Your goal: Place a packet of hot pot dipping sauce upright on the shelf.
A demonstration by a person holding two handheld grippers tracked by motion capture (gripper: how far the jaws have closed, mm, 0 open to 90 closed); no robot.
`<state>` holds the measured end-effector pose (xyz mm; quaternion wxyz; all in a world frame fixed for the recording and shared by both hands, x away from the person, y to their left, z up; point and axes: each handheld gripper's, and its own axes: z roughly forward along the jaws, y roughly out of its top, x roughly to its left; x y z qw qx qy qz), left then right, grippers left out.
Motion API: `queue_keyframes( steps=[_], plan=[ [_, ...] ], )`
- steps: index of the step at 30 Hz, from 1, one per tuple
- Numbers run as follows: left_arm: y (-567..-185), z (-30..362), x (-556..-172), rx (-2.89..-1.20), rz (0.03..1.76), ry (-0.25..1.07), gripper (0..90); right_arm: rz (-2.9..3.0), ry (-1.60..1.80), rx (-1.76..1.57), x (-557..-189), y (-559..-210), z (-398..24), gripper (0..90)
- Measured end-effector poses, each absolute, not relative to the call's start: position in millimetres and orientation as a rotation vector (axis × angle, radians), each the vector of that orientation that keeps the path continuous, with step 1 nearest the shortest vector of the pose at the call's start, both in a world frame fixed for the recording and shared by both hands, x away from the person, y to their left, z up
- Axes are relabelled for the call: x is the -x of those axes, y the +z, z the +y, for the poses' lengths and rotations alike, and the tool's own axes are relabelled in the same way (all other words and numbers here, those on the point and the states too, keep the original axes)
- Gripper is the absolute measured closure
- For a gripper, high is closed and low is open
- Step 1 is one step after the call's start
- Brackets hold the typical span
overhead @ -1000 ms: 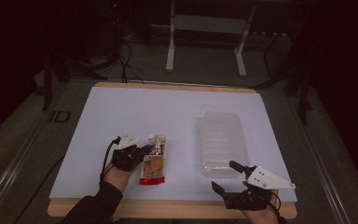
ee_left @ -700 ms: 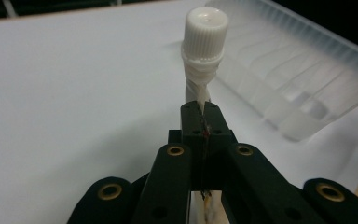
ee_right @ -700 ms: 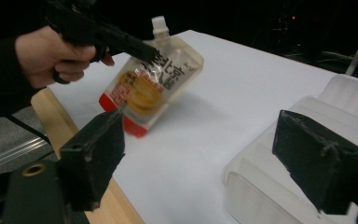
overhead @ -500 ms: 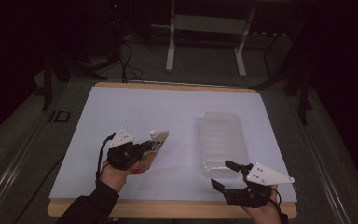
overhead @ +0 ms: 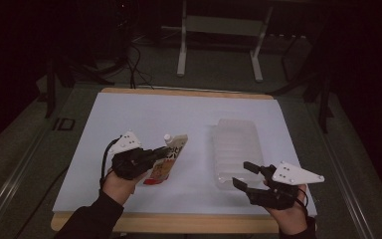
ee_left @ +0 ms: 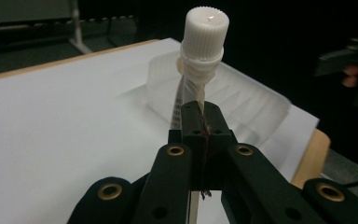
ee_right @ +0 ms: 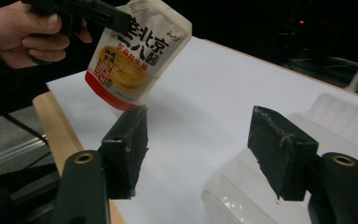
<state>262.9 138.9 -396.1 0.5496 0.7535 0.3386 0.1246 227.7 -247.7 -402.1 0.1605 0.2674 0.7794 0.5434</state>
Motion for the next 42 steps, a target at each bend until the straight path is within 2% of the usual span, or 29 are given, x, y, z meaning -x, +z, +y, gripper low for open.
queue_keyframes(
  steps=[4, 14, 22, 29, 34, 40, 42],
  plan=[
    [-388.7, 136.3, -257.9, -1.792, 0.742, 0.276, 90.0, 2.248, 1.546, -0.727, -233.2, -394.9, -244.9, 30.0],
    [-378.2, 132.8, -250.5, -1.811, 0.601, 0.178, 90.0, 2.291, 1.61, -0.65, -244.7, -379.6, -231.5, 30.1],
    [-381.0, 128.7, -247.7, -1.838, 0.524, 0.107, 90.0, 2.349, 1.659, -0.641, -250.0, -390.4, -214.6, 31.4],
    [-383.0, 128.7, -249.3, -1.809, 0.466, 0.013, 90.0, 2.397, 1.669, -0.636, -257.1, -392.4, -204.2, 36.1],
    [-383.3, 125.2, -246.4, -1.808, 0.395, -0.007, 90.0, 2.44, 1.676, -0.583, -258.9, -391.4, -195.9, 38.3],
    [-385.9, 117.3, -245.5, -1.832, 0.363, -0.006, 90.0, 2.498, 1.656, -0.508, -258.0, -389.8, -185.2, 47.6],
    [-387.2, 115.0, -245.7, -1.838, 0.359, -0.008, 90.0, 2.523, 1.668, -0.479, -257.6, -389.6, -182.8, 54.4]
  ],
)
